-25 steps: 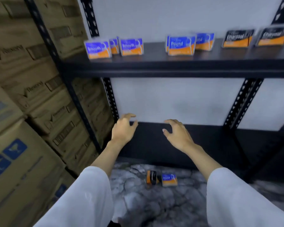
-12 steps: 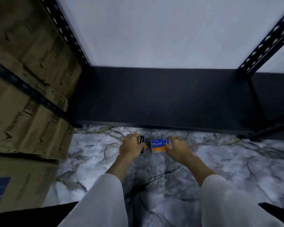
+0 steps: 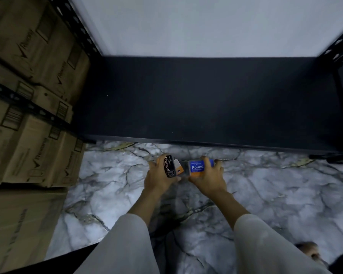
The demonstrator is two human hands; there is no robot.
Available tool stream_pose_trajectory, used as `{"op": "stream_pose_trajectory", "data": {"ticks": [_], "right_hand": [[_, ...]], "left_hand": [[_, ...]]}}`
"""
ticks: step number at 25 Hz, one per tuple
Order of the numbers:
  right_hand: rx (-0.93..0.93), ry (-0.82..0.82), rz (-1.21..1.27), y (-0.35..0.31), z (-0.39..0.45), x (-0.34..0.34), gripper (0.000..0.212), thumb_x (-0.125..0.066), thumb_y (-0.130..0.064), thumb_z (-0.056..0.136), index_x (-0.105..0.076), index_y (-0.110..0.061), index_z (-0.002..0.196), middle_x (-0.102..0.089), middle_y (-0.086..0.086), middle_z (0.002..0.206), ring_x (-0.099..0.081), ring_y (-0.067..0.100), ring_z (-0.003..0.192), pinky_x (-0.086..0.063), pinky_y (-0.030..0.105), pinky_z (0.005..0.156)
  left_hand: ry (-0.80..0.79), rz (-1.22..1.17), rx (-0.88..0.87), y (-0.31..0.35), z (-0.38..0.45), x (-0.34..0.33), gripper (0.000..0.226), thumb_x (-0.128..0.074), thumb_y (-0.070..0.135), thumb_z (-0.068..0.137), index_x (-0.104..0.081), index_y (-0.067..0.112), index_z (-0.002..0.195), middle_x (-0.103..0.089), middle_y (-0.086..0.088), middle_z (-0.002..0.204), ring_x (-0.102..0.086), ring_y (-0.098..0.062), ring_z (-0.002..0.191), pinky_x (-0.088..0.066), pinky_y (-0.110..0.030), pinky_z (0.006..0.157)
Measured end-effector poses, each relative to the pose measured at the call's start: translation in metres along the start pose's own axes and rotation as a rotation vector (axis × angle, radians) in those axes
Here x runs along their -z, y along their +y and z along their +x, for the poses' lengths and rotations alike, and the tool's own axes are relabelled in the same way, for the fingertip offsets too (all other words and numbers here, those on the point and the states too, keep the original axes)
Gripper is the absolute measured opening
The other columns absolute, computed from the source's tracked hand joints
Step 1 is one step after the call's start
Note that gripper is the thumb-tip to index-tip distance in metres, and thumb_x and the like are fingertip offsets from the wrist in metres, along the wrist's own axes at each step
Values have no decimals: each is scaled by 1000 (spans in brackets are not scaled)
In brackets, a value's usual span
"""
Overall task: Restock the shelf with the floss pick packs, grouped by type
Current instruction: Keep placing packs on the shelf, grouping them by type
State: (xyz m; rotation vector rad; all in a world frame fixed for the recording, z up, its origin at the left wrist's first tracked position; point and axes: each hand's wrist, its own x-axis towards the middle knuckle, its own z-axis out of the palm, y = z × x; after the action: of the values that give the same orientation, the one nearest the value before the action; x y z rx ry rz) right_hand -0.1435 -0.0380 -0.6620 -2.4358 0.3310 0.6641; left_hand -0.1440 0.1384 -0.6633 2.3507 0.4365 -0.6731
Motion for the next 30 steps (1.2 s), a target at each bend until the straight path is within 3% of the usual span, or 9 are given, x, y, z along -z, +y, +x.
{"op": "stream_pose_trajectory", "data": {"ticks": [3,7,10,15,19,22,30], "right_hand": [[-23,10,27,-2,2,-2,69,-70,-35,74,-36,-24,133,-26,19,134,-30,37,121,-40,45,98],[-18,6,25,6,2,-2,69,-68,-36,75,-35,-28,136,-30,19,131,-31,37,121,-40,46,99],[-10,-1,22,9,0,2,71,-69,-35,75,-35,-29,137,-34,18,129,-33,36,119,-40,46,100],[5,34,70,1,-22,26,80,-70,-38,74,-29,-27,142,-37,19,128,-33,34,121,-39,43,101],[46,113,138,-26,-61,79,92,-72,-38,73,-20,-20,147,-37,18,132,-32,33,123,-35,41,102],[115,207,151,-48,-103,128,89,-68,-40,73,-20,-22,147,-38,16,131,-34,33,121,-33,39,103],[311,507,241,-94,-231,259,87,-68,-45,69,-26,-26,142,-44,10,124,-38,28,117,-37,36,101]], "left_hand": [[16,-15,-4,-4,-1,4,94,-89,38,59,-35,35,136,-29,-7,129,-51,-29,113,-50,-42,90],[94,201,-89,-4,3,6,96,-85,46,60,-33,30,139,-30,-5,141,-34,-29,126,-43,-45,95],[79,172,-120,-4,2,4,97,-86,44,60,-33,23,139,-40,-3,137,-39,-26,124,-43,-40,91],[178,99,-117,16,-24,26,94,-83,48,62,-33,24,138,-36,-1,131,-40,-21,123,-47,-37,85],[266,33,-138,57,-66,76,97,-81,55,59,-32,24,136,-32,0,126,-45,-22,118,-51,-41,87],[391,-8,-208,98,-110,116,94,-81,51,60,-31,20,135,-31,-2,127,-38,-22,123,-48,-38,90],[663,-131,-514,200,-257,198,91,-78,51,66,-31,15,135,-41,0,133,-37,-24,118,-43,-39,94]]}}
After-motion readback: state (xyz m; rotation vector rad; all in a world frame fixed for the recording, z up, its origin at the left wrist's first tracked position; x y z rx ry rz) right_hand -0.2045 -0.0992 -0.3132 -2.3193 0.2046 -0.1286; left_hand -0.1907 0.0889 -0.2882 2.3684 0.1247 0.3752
